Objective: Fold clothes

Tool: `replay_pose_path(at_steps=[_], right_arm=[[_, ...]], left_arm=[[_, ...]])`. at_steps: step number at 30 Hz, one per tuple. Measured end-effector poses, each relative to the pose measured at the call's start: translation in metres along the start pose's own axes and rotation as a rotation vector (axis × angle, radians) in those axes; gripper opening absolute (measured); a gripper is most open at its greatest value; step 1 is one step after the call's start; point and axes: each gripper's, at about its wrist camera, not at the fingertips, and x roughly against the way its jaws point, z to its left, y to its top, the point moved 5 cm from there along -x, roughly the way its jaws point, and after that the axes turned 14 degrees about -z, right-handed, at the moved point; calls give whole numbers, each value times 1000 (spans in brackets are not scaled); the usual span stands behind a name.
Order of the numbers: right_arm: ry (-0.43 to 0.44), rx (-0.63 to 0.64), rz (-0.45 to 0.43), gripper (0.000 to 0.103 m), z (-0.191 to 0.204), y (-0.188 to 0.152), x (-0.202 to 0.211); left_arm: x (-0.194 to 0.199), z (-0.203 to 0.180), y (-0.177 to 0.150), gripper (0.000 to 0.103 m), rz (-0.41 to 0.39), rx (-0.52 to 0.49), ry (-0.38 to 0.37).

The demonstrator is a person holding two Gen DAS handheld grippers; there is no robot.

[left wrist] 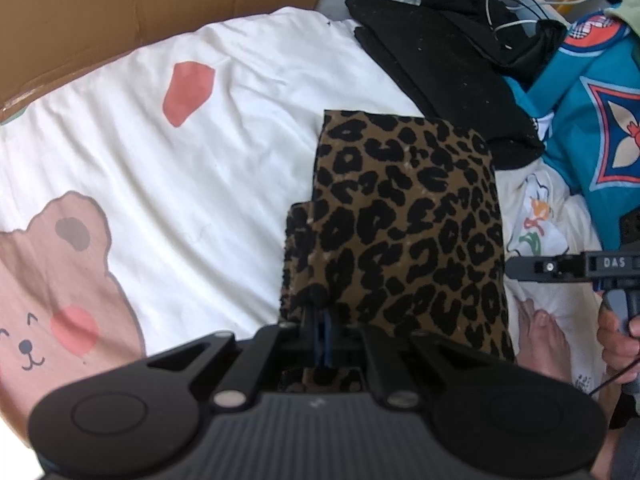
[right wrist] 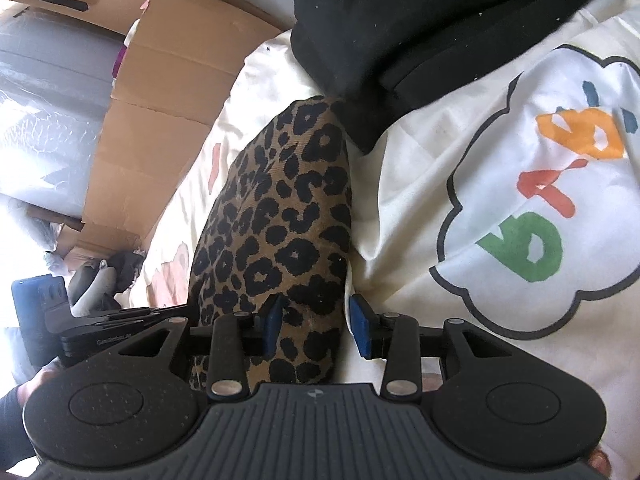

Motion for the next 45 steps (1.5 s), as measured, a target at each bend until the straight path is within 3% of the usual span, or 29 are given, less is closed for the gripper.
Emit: replay_pose_path(at_steps=[6,10,14,18,22,31,39,45], right_arm=[[-17,5,12,40,-2,-4,-12],[6,38,5,27,4,-2,-6],[30,9,-9,22,-1,0,4],[17,-29,3,24,-9,-2,-1],[20,-32,9,39,-6,-3,-10],[49,-33,-47,40,4,15,1],[-8,-13,-86,40,1,22,-11],[-14,5,-52,40,7,16,-25]], left_arm=[[0,-1,0,4,0,-6,4],[0,-2,-1,4,0,-6,6],[0,-2,-1,4,1,-4,7],[0,-2,-1,4,1,-3,7],[0,-3,-1,4,3,-5,8],[-1,-3,-1,5,9,-4,9],[-2,-4,0,5,8,-13,14],[-1,-2,-1,5,4,-7,10]])
